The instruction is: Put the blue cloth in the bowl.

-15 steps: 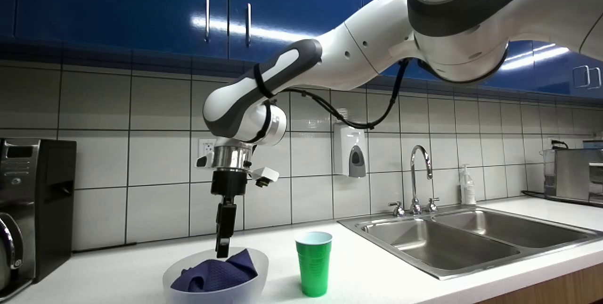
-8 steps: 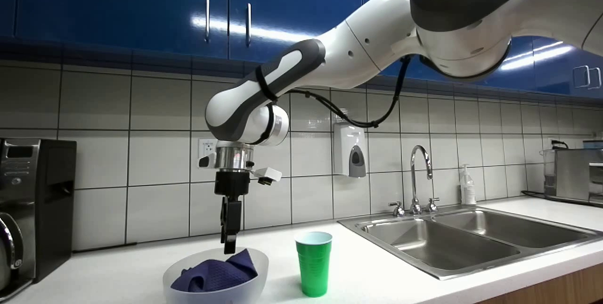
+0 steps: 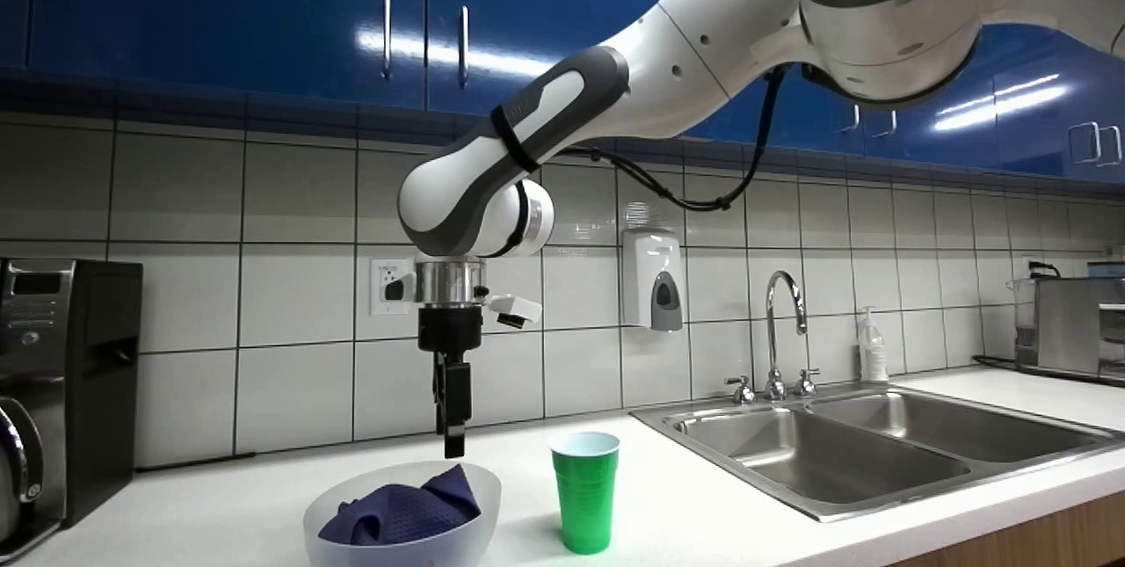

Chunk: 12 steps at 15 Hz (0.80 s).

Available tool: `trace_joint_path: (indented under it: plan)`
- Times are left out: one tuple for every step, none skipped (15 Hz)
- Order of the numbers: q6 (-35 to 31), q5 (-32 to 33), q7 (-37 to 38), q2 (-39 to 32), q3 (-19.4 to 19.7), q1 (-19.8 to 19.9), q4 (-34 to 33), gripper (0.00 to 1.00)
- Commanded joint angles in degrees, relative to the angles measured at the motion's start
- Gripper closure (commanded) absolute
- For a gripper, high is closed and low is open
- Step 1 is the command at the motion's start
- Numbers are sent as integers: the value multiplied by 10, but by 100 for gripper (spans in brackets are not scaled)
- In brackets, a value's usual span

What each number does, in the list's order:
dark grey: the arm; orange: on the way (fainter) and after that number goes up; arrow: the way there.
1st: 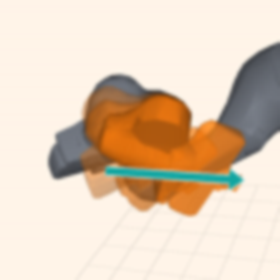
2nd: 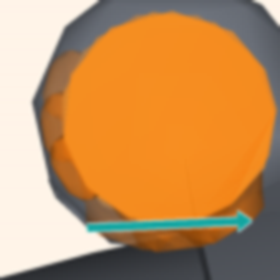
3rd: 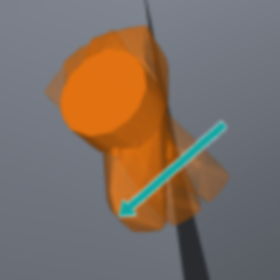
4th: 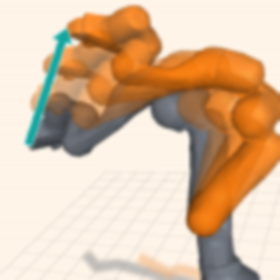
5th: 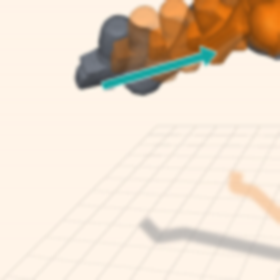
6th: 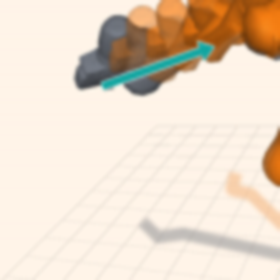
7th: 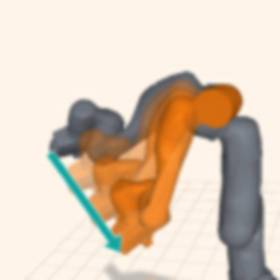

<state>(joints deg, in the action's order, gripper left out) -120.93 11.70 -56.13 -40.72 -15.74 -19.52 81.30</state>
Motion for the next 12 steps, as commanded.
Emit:
trace_joint_path:
  plan:
    - [-30, 26, 45, 63, 14, -4, 77, 0]
    - [-33, 30, 53, 74, 15, -2, 88, 0]
    - [-34, 33, 59, 85, 16, 1, 100, 0]
    - [-34, 37, 64, 95, 16, 4, 113, 0]
    - [-37, 38, 69, 106, 18, 7, 127, 0]
    - [-39, 39, 74, 116, 20, 9, 139, 0]
    - [-38, 41, 81, 125, 22, 10, 150, 0]
    - [-40, 41, 89, 134, 25, 13, 161, 0]
    - [-39, 42, 94, 143, 26, 16, 171, 0]
    - [-40, 41, 100, 150, 28, 19, 180, 0]
    - [-38, 41, 106, 157, 29, 21, 187, 0]
    - [-32, 36, 108, 164, 29, 27, 196, 0]
